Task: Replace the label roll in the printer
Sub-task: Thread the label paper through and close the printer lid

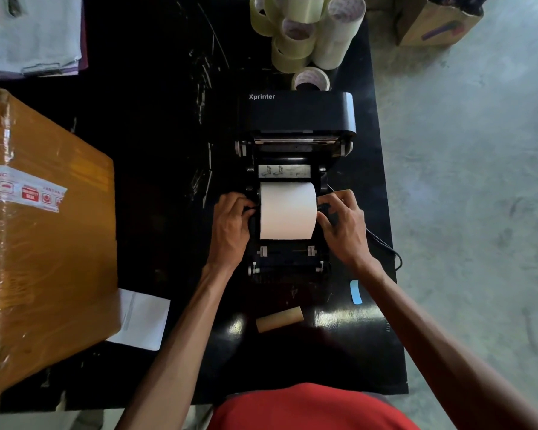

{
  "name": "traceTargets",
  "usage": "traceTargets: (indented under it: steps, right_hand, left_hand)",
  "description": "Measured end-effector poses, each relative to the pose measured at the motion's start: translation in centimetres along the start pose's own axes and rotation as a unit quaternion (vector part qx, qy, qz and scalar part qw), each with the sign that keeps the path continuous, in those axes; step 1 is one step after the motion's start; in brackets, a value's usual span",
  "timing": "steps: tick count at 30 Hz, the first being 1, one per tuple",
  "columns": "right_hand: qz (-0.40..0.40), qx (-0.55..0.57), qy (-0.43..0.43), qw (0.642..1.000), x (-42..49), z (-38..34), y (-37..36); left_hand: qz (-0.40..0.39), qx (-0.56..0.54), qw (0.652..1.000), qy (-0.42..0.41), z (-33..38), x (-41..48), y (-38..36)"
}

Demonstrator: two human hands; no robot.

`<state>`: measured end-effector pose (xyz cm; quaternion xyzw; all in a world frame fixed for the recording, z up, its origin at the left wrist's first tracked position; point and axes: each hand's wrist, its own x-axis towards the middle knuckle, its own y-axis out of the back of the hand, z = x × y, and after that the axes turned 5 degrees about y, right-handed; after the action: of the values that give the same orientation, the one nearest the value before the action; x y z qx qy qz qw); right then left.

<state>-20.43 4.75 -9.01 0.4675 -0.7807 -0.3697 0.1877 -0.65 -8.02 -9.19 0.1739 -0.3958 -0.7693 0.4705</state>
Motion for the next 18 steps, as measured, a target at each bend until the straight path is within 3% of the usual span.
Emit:
traceTargets:
  steps: [10,18]
  right_hand:
    - [0.038,-0.045,-0.016,0.998,-0.7,-0.4,-0.1]
    - [0.097,0.039,-0.104,0.989,-6.3,-3.0,-2.0]
  left_hand:
    - [0.008,0.0,0.999,0.046,0.0,-0.4,0.4]
    - [0.045,-0.073,0.972,0.221,3.0,-6.1,-0.5]
